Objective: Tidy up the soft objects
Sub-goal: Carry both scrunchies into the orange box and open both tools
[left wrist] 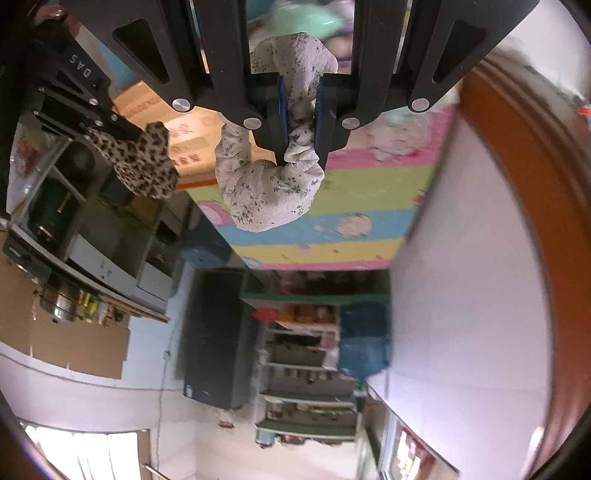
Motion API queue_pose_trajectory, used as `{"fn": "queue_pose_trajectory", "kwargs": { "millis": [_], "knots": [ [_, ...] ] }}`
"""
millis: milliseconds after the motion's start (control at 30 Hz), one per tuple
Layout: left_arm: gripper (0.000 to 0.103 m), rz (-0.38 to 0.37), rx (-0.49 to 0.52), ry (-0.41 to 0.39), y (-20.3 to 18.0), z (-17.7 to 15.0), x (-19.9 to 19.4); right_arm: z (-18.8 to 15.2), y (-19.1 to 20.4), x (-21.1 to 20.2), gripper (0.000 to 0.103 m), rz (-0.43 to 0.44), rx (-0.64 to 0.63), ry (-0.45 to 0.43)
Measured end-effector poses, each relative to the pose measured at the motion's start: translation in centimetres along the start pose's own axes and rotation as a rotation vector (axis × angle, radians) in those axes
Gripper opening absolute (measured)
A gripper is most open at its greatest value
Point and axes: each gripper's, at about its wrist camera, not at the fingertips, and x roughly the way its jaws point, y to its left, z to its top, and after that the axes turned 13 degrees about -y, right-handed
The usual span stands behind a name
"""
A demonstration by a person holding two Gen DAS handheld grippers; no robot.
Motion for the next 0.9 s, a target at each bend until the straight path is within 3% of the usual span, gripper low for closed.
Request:
{"fn": "queue_pose_trajectory", "kwargs": {
  "millis": [300, 500, 567, 600, 700, 767, 833, 900],
  "knots": [
    [0.011, -0.064, -0.02, 0.135, -6.2, -5.4, 8.3, -2.9, -6.2, 3.6, 0.01, -0.115, 0.044, 0.091],
    [0.016, -0.098, 0.006, 0.175, -8.8, -7.4, 10.8, -5.0, -9.1, 5.5, 0.011, -0.169, 0.053, 0.15],
    [0.02, -0.117, 0.01, 0.189, -9.5, -8.0, 11.3, -5.8, -9.6, 5.9, 0.012, -0.173, 0.046, 0.166],
    [0.029, -0.128, 0.009, 0.196, -9.4, -8.2, 11.4, -6.1, -9.8, 6.2, 0.012, -0.174, 0.044, 0.175],
    [0.074, -0.141, 0.012, 0.224, -9.6, -8.8, 12.3, -6.9, -10.3, 6.7, 0.021, -0.184, 0.053, 0.196],
    [0.078, -0.129, 0.004, 0.201, -9.5, -9.0, 12.1, -7.2, -10.6, 6.8, 0.032, -0.184, 0.067, 0.197],
    [0.078, -0.113, -0.003, 0.177, -9.4, -8.9, 11.6, -7.4, -10.7, 6.5, 0.057, -0.189, 0.078, 0.19],
    [0.078, -0.107, -0.007, 0.171, -9.2, -8.8, 11.4, -7.4, -10.9, 6.2, 0.065, -0.185, 0.091, 0.182]
  ]
}}
